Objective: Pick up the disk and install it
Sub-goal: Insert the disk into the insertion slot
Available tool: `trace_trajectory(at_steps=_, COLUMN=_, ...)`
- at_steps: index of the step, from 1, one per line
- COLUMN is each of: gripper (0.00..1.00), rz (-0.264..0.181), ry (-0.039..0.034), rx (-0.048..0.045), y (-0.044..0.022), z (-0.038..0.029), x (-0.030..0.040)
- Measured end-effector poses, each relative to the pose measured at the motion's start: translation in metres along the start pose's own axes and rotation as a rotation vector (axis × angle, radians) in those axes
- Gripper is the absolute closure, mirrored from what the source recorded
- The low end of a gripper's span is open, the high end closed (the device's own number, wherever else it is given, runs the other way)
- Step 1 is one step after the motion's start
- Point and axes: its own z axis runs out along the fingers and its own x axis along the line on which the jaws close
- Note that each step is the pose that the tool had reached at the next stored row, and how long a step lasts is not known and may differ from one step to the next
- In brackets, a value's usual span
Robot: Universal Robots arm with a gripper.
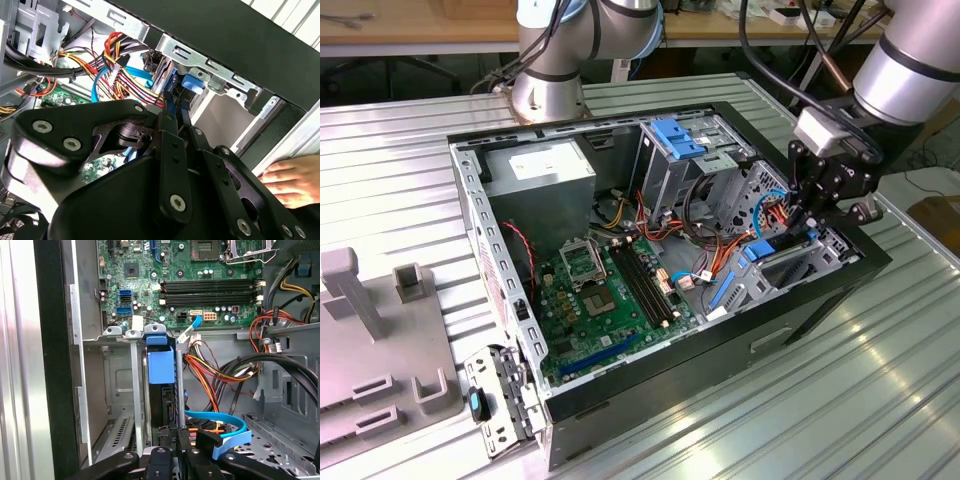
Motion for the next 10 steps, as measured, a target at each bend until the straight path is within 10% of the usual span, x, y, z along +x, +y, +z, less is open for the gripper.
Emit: trace_trajectory(at_steps=10, gripper=0.83, rz=0.0, ry=0.0001, rx=0.0, y=0.0002, z=0.0039, x=0.0001)
